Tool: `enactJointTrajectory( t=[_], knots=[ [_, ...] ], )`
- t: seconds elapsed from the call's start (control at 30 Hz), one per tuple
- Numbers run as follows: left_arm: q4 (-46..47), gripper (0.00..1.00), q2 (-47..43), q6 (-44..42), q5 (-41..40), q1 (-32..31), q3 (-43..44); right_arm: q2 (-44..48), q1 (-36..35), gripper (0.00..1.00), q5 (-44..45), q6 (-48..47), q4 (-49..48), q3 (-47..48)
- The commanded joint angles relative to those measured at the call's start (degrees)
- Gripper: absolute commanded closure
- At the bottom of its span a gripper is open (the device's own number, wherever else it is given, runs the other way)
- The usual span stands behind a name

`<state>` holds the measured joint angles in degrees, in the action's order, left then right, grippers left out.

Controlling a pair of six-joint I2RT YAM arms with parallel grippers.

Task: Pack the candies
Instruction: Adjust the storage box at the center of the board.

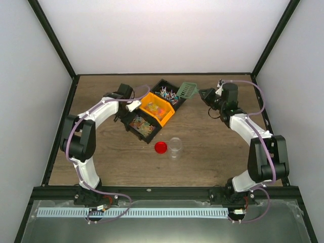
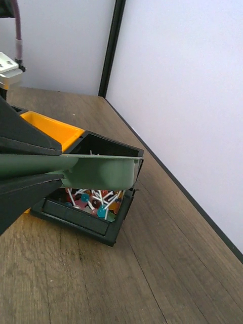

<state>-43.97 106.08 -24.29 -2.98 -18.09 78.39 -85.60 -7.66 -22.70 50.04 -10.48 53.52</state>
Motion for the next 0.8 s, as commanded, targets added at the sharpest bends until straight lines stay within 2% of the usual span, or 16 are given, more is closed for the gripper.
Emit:
enactJointTrajectory(
  t=[0.0, 0.13, 0.37, 0.53, 0.77],
  knots=[
    [-5.1, 0.40, -2.6, -0.1, -0.9, -0.3, -1.4, -1.7, -0.3, 0.99, 2.3, 0.0, 1.1, 3.9],
    [-5.9, 0.32, -5.2, 0.2, 0.6, -0.2, 0.1, -2.1, -0.4, 0.99, 2.7, 0.1, 1.0, 3.8],
    [-2.0, 0.29, -7.6, 0.7, 3.6, 0.1, 5.0, -2.5, -0.8, 0.99, 2.4, 0.4, 0.8, 4.0],
    [-1.2, 0.28, -1.8, 0.6, 11.9, 0.2, 11.7, -2.0, -1.0, 0.99, 1.7, 1.0, -0.3, 3.2],
    [0.0, 0.28, 9.3, 2.0, 13.1, 0.3, 21.1, -0.4, -1.0, 0.99, 0.9, 0.0, -1.6, 0.6]
  ],
)
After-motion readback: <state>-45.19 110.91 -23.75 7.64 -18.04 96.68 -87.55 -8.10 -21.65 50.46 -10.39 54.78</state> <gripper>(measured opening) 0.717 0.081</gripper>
